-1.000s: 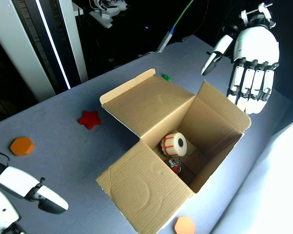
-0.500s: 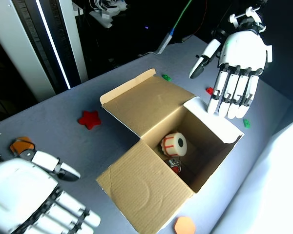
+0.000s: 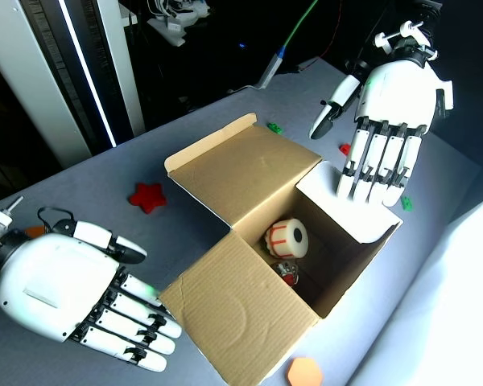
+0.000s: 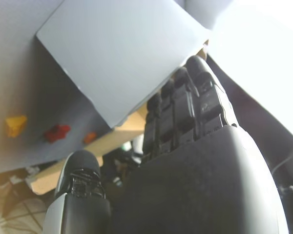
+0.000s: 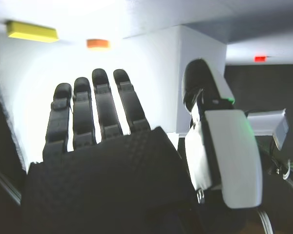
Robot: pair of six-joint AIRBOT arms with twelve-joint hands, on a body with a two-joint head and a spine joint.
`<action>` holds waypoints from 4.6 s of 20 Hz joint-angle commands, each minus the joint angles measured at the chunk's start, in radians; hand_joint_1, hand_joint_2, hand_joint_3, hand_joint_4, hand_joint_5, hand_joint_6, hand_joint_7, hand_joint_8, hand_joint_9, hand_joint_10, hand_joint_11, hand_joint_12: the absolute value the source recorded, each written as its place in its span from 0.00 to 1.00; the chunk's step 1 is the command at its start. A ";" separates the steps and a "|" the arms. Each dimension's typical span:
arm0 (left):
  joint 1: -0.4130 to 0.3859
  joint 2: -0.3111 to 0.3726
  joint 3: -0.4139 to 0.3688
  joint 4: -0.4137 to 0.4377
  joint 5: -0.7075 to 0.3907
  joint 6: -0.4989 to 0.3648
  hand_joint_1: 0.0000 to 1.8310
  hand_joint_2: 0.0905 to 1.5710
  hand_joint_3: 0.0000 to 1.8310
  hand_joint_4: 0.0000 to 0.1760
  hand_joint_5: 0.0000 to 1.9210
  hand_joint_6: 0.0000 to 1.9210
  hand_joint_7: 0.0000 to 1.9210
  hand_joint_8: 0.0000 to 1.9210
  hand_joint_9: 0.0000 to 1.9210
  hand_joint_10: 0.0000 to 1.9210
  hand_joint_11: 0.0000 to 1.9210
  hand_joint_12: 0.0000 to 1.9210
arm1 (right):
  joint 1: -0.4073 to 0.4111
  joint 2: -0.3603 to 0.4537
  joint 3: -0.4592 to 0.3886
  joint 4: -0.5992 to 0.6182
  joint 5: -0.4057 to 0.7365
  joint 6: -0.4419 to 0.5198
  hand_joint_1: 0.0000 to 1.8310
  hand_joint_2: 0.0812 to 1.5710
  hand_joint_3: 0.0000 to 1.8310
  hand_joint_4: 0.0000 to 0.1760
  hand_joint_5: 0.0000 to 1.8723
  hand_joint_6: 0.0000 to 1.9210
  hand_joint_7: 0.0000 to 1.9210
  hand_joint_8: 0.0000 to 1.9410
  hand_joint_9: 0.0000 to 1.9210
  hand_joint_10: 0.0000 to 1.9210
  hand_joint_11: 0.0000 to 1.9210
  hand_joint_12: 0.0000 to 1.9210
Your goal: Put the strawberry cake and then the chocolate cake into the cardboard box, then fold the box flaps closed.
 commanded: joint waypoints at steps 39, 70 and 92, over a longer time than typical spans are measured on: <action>0.241 0.145 0.013 -0.099 -0.094 0.055 0.00 0.77 0.00 0.00 0.10 0.00 0.10 0.00 0.10 0.00 0.00 0.36 | 0.216 0.044 -0.107 0.090 0.123 -0.052 0.00 0.84 0.00 0.00 0.08 0.01 0.08 0.01 0.06 0.01 0.02 0.02; 0.273 0.193 -0.368 -0.334 -0.267 0.085 0.00 0.77 0.00 0.00 0.08 0.00 0.08 0.00 0.08 0.00 0.00 0.33 | 0.229 0.270 -0.196 0.216 0.044 -0.112 0.00 0.87 0.00 0.00 0.08 0.00 0.08 0.00 0.05 0.00 0.00 0.08; 0.007 -0.100 0.047 -0.242 -0.153 0.041 0.00 0.77 0.00 0.00 0.09 0.00 0.09 0.00 0.09 0.00 0.00 0.34 | 0.240 0.264 -0.190 0.216 0.057 -0.103 0.00 0.87 0.00 0.00 0.09 0.00 0.09 0.00 0.06 0.00 0.00 0.20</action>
